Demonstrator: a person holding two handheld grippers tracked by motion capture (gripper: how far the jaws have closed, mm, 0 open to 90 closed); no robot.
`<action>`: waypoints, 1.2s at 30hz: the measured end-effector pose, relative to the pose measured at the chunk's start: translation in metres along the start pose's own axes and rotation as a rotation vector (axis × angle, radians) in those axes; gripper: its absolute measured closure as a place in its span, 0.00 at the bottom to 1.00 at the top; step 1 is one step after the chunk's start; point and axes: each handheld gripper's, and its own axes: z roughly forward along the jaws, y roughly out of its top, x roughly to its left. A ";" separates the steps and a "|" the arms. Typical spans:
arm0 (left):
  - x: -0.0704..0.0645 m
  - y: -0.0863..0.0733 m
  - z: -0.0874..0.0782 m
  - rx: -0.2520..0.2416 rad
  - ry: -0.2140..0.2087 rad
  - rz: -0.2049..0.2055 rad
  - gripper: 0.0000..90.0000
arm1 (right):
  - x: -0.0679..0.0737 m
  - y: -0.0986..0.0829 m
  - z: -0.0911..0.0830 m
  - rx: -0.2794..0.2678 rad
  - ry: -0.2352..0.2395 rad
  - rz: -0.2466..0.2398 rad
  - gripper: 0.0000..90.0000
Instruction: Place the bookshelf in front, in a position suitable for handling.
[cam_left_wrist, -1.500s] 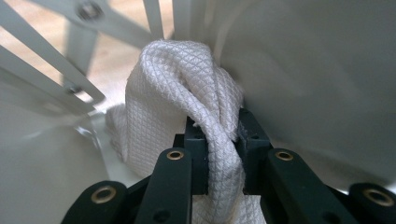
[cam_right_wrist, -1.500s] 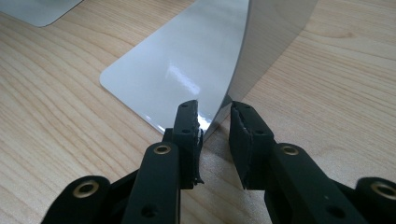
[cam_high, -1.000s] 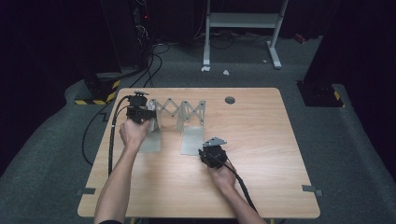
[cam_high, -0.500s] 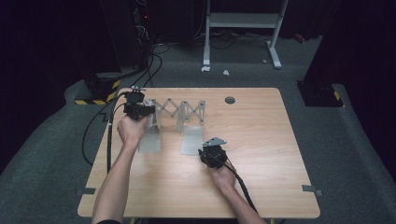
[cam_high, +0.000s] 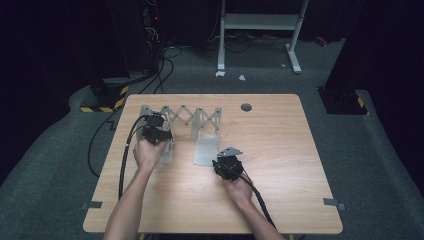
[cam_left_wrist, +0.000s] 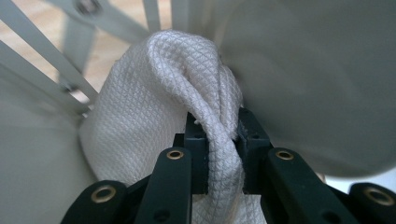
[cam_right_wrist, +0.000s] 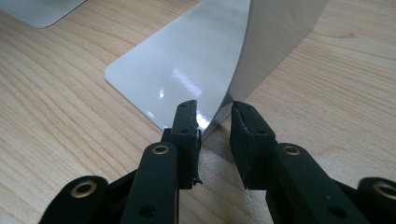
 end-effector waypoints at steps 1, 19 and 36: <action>0.000 -0.004 0.003 0.005 -0.009 -0.006 0.86 | 0.000 0.000 0.000 0.001 0.000 0.003 0.80; 0.000 -0.011 -0.027 -0.118 -0.037 0.018 0.86 | 0.001 0.000 0.000 0.002 -0.002 0.000 0.79; -0.027 -0.027 -0.030 -0.001 -0.107 0.095 0.85 | 0.001 0.000 0.000 0.004 0.004 -0.001 0.72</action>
